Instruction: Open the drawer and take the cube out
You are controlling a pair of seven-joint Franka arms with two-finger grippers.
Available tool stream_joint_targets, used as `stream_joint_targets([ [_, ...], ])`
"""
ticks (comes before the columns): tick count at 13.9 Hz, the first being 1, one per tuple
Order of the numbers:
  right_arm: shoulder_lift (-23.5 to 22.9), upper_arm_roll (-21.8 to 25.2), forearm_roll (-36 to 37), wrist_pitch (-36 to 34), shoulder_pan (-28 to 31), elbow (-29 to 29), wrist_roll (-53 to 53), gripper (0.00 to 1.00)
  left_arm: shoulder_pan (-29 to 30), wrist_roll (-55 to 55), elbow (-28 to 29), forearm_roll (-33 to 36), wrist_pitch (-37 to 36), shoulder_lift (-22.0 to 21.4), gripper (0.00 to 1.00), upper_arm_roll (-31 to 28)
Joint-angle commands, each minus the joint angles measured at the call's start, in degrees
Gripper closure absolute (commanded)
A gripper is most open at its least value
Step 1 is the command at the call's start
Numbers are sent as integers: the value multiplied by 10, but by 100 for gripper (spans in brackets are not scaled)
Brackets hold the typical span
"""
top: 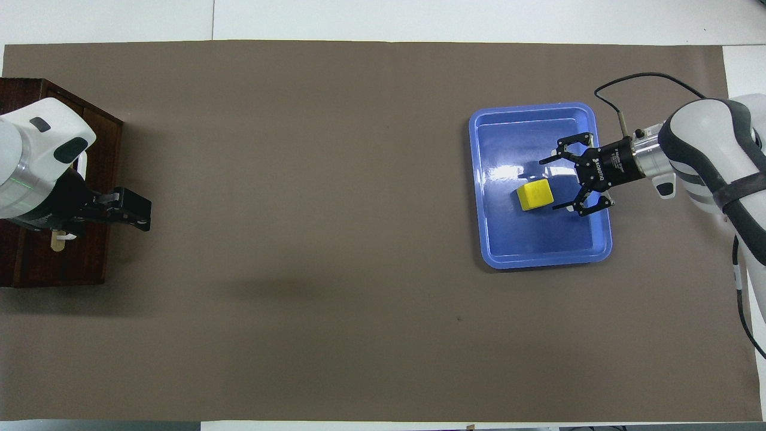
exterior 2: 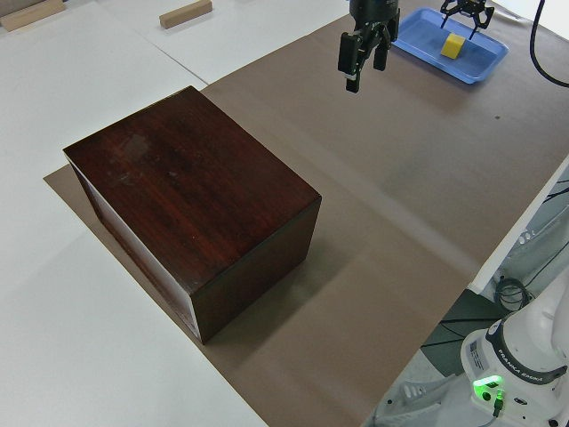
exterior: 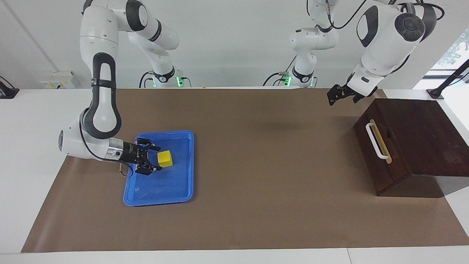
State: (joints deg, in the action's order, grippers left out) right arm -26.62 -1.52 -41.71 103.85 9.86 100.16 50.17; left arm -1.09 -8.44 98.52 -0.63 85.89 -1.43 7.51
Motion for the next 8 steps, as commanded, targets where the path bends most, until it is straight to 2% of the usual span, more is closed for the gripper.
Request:
stream_joint_targets([
  [1,56,-1,47,0,-4,4,14,0,-7,20,9,-9,-16,-19,0,-10],
  [4,94,-9,115,-10,-5,-14,8,0,-4,34,-4,-8,-24,-20,0,-12],
  [8,127,-9,149,-59,-15,-60,5,0,-1,34,0,-8,-23,-23,0,-13],
])
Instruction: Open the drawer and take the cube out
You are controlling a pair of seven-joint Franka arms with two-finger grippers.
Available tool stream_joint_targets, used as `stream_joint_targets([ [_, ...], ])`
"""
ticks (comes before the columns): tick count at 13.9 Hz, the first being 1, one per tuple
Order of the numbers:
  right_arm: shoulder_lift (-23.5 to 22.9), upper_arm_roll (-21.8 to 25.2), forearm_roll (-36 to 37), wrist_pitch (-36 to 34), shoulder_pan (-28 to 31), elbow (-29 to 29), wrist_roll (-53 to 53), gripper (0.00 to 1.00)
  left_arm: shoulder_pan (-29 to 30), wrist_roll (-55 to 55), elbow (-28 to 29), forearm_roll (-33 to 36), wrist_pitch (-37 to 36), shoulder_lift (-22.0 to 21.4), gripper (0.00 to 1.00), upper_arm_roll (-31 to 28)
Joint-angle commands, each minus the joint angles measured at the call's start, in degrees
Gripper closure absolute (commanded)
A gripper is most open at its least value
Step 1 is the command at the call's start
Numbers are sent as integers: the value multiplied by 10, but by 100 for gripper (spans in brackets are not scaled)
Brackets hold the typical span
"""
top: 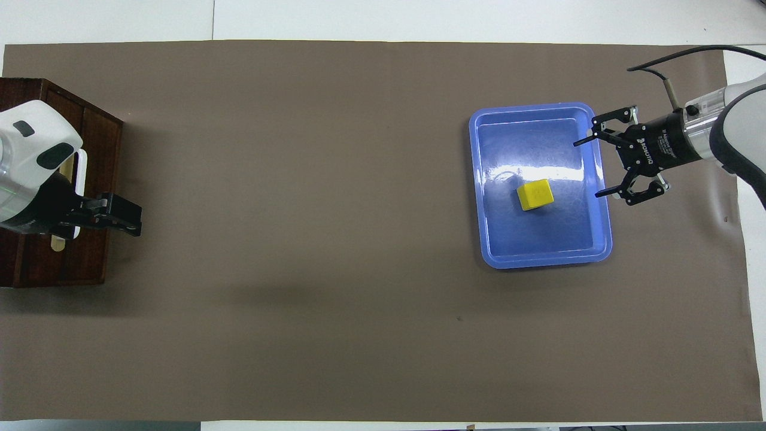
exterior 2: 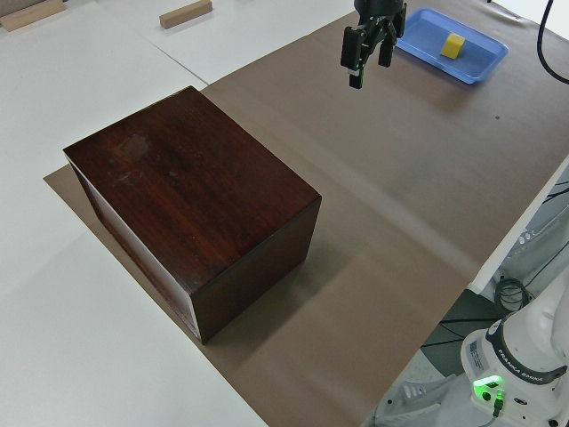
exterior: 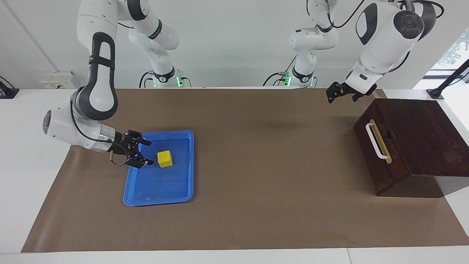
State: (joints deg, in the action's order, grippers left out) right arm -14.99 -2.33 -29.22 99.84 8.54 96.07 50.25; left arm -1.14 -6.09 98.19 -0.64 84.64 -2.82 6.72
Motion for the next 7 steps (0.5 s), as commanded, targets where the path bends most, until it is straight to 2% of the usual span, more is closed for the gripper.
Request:
stream_joint_targets([
  [1,23,-1,37,-31,-3,-25,-17,0,2,10,3,-8,-9,-10,0,-5],
  [7,101,-2,168,-77,-12,-30,-303,0,3,2,3,-8,-9,-10,0,-4],
])
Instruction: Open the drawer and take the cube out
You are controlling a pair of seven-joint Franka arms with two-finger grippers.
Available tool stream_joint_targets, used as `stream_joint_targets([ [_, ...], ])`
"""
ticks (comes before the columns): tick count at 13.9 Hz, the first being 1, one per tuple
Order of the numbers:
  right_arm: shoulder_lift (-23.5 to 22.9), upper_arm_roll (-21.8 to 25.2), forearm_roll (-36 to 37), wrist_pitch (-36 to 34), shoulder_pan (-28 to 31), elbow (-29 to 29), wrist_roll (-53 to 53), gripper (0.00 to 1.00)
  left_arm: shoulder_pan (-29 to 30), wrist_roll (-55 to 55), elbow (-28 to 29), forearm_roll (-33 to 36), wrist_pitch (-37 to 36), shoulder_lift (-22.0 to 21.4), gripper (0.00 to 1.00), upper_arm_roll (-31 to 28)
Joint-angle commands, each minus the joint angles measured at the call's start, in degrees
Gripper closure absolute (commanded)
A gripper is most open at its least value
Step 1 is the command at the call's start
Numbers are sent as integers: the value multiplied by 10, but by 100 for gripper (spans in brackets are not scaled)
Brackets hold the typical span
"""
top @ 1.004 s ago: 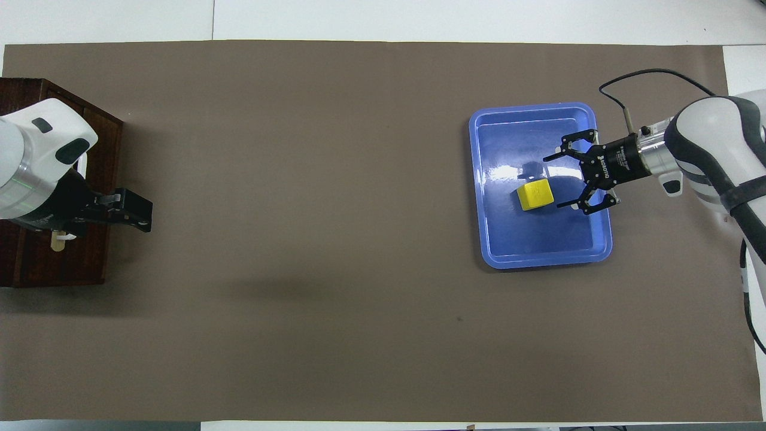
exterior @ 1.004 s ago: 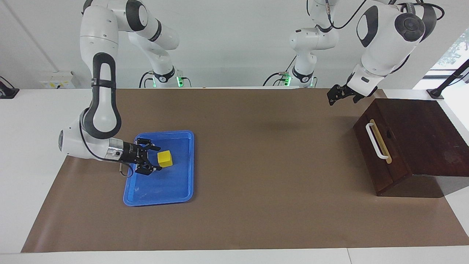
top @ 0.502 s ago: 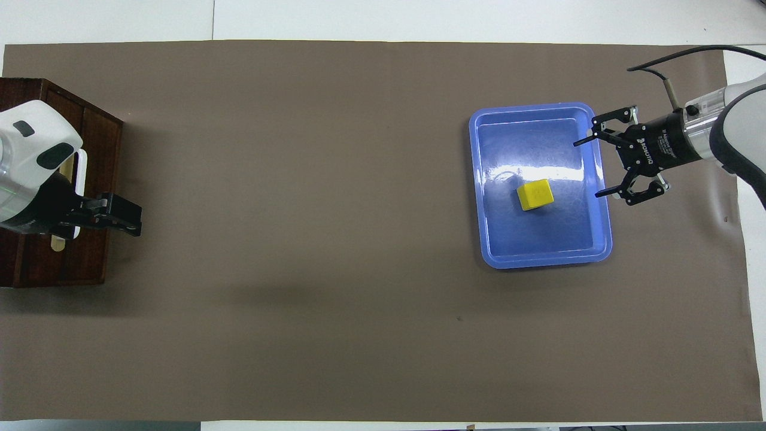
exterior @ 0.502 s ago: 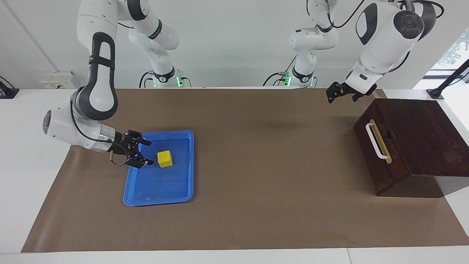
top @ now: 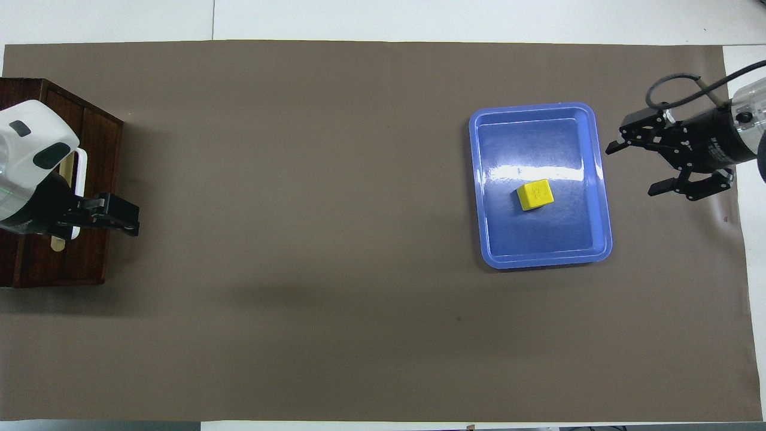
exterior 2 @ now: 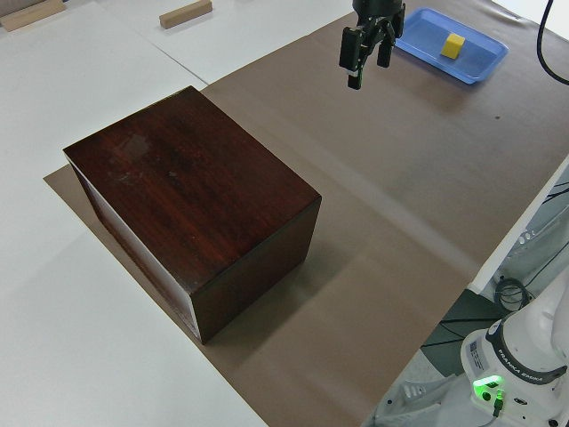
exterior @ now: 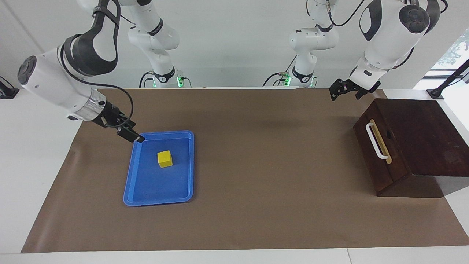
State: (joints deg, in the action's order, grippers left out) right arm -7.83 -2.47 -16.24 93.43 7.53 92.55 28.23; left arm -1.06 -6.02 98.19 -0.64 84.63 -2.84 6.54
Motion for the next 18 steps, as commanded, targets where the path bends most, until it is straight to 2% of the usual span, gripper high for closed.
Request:
stream_joint_targets([
  [1,42,-1,57,-13,-5,9,-135,0,3,1,2,-8,-9,-9,0,-2],
  [4,63,6,138,-13,-37,2,-307,0,3,1,2,-8,-9,-9,0,-2],
  [7,77,5,171,-49,-53,0,-329,0,3,1,2,-8,-9,-9,0,-2],
  [10,86,3,211,-16,-53,24,-374,0,4,1,2,-8,-9,-9,0,-2],
  [13,84,2,210,-14,-45,25,-386,0,3,1,2,-8,-9,-9,0,-2],
  [16,84,4,189,-54,-39,19,-378,0,3,1,2,-8,-9,-9,0,-2],
  [18,80,5,170,-58,-39,12,-373,0,3,1,2,-8,-9,-9,0,-2],
])
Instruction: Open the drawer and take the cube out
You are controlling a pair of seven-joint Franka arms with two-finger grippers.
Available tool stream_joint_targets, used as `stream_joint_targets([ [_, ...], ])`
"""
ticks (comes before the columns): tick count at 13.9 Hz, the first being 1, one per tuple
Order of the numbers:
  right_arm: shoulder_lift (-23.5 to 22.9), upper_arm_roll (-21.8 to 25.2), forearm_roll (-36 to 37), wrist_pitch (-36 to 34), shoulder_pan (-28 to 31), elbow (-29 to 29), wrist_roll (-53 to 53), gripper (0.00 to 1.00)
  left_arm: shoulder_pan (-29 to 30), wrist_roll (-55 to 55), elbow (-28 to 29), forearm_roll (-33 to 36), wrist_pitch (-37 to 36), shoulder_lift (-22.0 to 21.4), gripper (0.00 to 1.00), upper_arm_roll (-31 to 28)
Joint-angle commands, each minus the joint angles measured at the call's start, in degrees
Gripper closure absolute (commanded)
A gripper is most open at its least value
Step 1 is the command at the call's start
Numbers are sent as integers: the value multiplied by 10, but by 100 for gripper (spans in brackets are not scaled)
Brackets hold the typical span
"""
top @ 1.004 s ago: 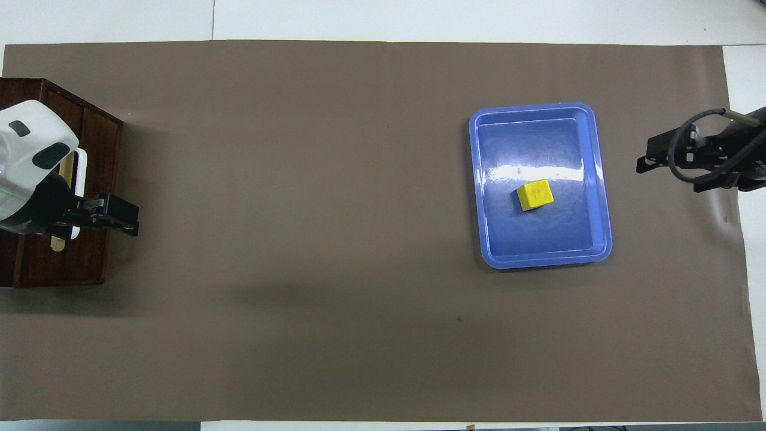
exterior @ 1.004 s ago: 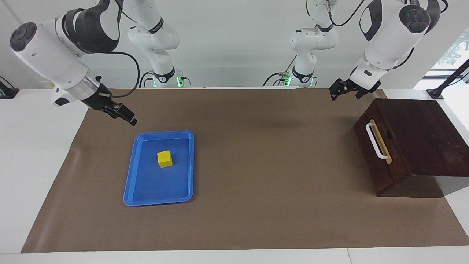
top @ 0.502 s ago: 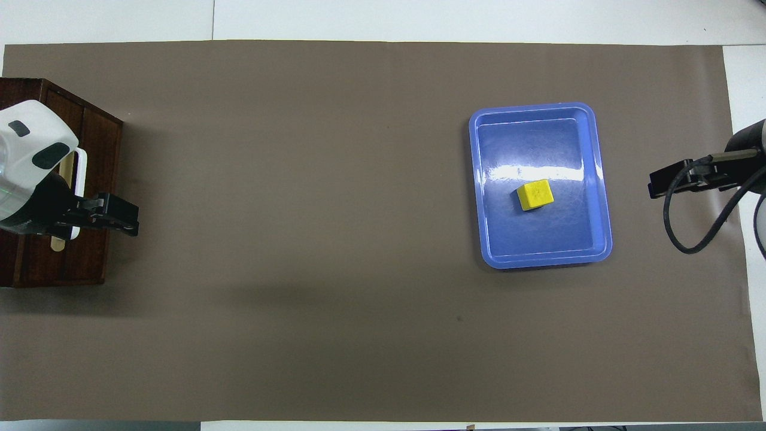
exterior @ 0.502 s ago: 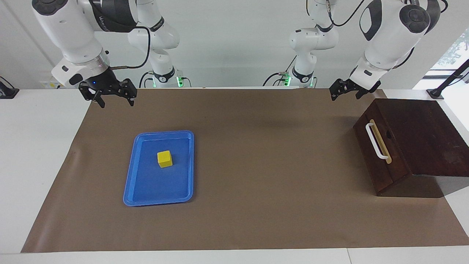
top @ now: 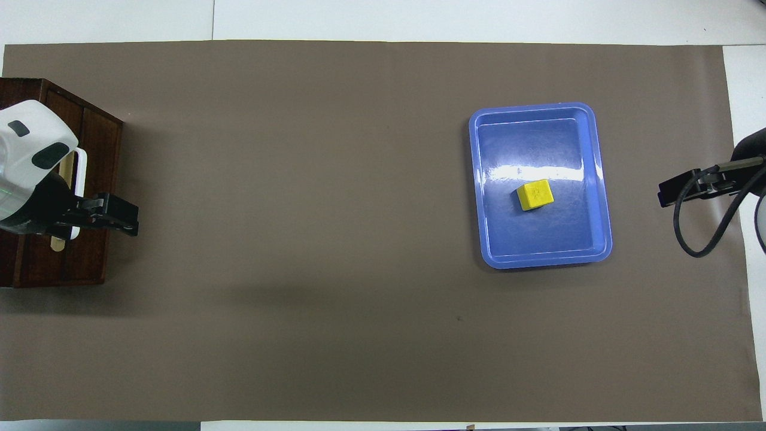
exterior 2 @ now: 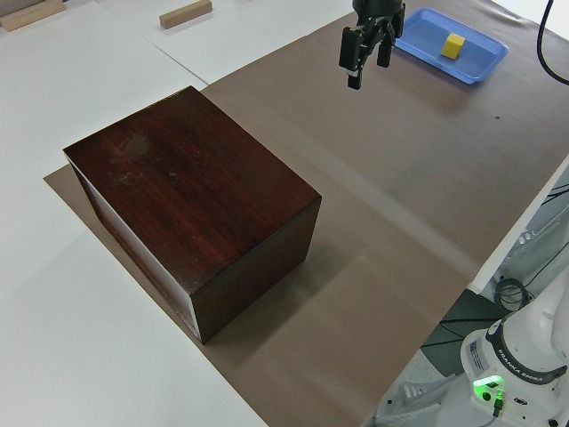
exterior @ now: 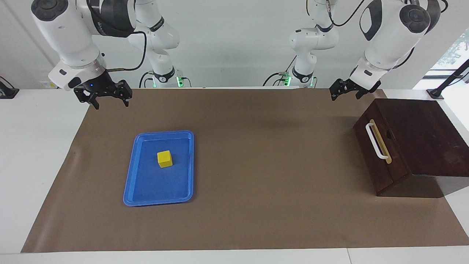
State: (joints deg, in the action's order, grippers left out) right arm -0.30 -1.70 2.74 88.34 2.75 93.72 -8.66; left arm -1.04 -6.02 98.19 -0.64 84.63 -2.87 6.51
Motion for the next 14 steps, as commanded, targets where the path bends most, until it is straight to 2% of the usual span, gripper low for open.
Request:
stream_joint_targets([
  [1,5,-2,-19,-3,7,1,-1,0,2,1,2,-8,-9,-9,0,-2],
  [8,4,0,-42,-4,7,0,8,0,2,1,2,-8,-9,-9,0,-2],
  [14,6,-1,-34,0,7,-3,8,0,2,1,2,-8,-9,-9,0,-2],
])
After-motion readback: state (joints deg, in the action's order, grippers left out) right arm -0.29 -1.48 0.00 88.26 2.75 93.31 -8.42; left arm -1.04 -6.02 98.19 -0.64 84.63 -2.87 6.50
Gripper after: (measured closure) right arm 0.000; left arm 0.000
